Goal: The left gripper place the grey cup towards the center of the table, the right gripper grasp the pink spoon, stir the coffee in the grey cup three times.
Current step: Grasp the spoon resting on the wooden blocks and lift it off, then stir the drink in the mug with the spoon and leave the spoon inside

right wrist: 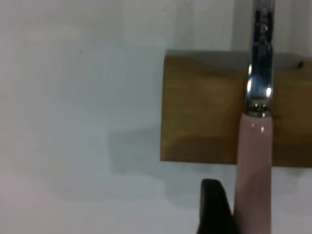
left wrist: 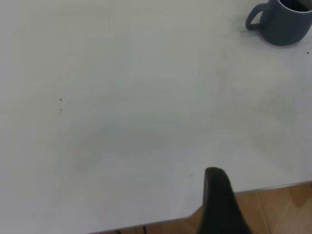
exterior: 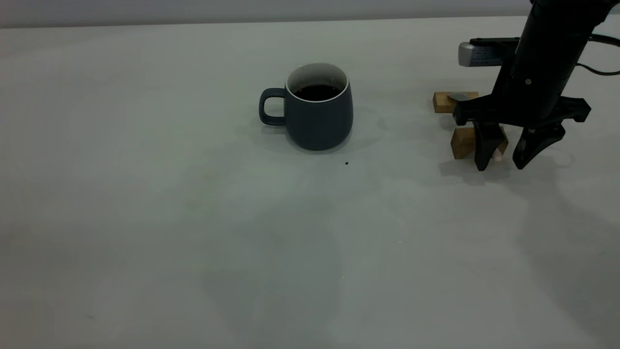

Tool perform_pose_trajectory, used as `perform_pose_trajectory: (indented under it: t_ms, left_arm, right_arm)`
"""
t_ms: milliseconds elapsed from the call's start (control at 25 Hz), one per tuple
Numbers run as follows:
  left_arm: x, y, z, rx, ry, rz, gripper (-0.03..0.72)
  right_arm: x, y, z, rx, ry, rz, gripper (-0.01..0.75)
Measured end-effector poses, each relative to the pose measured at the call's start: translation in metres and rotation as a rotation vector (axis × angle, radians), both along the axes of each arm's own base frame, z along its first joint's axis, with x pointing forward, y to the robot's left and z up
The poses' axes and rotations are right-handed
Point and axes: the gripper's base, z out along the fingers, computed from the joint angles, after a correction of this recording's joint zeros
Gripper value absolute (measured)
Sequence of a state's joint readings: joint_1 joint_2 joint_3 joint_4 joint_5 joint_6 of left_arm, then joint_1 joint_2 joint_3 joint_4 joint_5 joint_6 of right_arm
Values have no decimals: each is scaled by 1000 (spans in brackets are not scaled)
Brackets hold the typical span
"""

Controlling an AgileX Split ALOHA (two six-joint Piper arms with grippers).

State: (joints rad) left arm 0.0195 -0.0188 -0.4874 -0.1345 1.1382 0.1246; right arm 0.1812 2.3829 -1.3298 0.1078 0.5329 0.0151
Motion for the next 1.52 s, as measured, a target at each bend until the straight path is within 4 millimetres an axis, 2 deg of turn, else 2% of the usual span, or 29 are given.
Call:
perform_pose_trajectory:
  t_ms: [80, 160, 280, 320, 480, 560, 680, 800, 920, 1040, 1200, 1320, 1520]
  left_arm:
    - [0, 0, 0, 0, 0, 0, 519]
    - [0, 0, 0, 0, 0, 0, 519]
    - [0, 0, 0, 0, 0, 0, 519]
    - [0, 0, 0, 0, 0, 0, 519]
    - [0, 0, 0, 0, 0, 0, 519]
    - [0, 0, 0, 0, 0, 0, 519]
    - [0, 0, 0, 0, 0, 0, 519]
    - [0, 0, 0, 0, 0, 0, 519]
    - [0, 0, 0, 0, 0, 0, 519]
    - [0, 0, 0, 0, 0, 0, 519]
    - [0, 0, 0, 0, 0, 0, 519]
    - [0, 0, 0, 0, 0, 0, 519]
    - [0, 0, 0, 0, 0, 0, 519]
  right_arm:
    - [2, 0, 0, 2, -17, -1, 449]
    - [2, 0, 0, 2, -21, 0, 353]
    - [1, 0, 0, 1, -7, 1, 144]
    - [0, 0, 0, -1, 0, 2, 120]
    - [1, 0, 7, 2, -8, 2, 124]
    - [3, 1, 24, 7, -26, 4, 124]
    - [5, 4, 61, 37, -57, -11, 124]
    - [4, 24, 96, 166, -69, -52, 124]
    - [4, 52, 115, 378, -22, -86, 124]
    - [3, 76, 126, 625, 65, -116, 124]
    - [3, 95, 133, 920, 178, -208, 124]
    - [8, 103, 135, 1088, 248, -346, 124]
    - [20, 107, 138, 1259, 459, -737, 124]
